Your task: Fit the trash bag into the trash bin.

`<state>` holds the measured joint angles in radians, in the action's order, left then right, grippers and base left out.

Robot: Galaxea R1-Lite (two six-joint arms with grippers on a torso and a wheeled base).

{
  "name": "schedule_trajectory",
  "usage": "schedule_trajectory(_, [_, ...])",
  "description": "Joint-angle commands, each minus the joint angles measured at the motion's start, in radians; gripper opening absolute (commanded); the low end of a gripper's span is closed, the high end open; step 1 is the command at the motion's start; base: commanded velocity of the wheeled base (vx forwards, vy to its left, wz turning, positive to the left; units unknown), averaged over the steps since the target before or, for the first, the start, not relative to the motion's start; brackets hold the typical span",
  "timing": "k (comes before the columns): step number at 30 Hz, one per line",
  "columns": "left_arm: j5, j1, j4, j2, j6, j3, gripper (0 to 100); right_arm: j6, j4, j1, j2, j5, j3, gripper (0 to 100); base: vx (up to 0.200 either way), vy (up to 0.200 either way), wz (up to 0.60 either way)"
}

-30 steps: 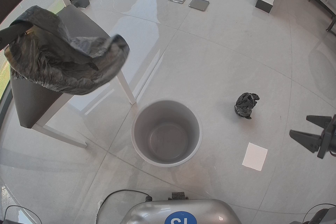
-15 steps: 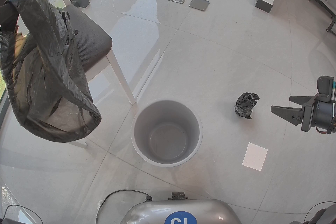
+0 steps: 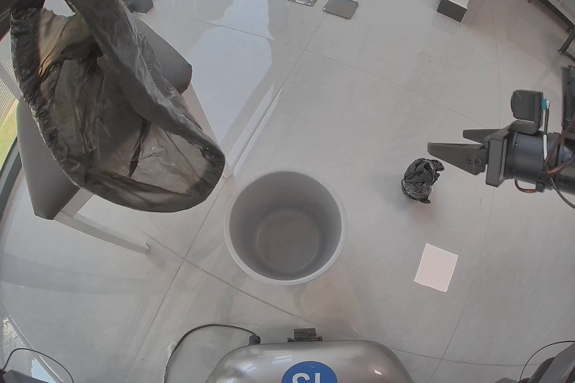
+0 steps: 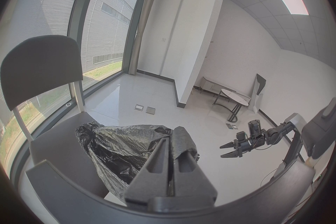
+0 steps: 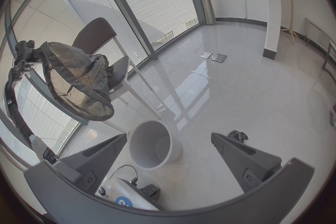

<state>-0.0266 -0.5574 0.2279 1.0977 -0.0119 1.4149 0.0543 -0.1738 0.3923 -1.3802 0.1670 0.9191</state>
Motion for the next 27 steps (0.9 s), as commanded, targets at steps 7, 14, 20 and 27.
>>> schedule_trajectory(7, [0.016,-0.047,0.001,0.103,0.032,0.127,0,0.006,-0.006,0.122,-0.2,-0.001,0.204,100,0.0,0.0,0.0])
schedule_trajectory(14, [0.028,-0.065,-0.01,0.154,0.058,0.177,0,0.009,-0.096,0.227,-0.267,0.0,0.227,100,0.0,0.0,0.0])
schedule_trajectory(20, [0.03,-0.081,-0.038,0.202,0.063,0.185,0,0.009,-0.116,0.269,-0.289,0.0,0.218,100,0.0,0.0,0.0])
schedule_trajectory(27, [0.04,-0.11,-0.035,0.268,0.066,0.282,0,0.007,-0.118,0.283,-0.301,0.0,0.216,100,0.0,0.0,0.0])
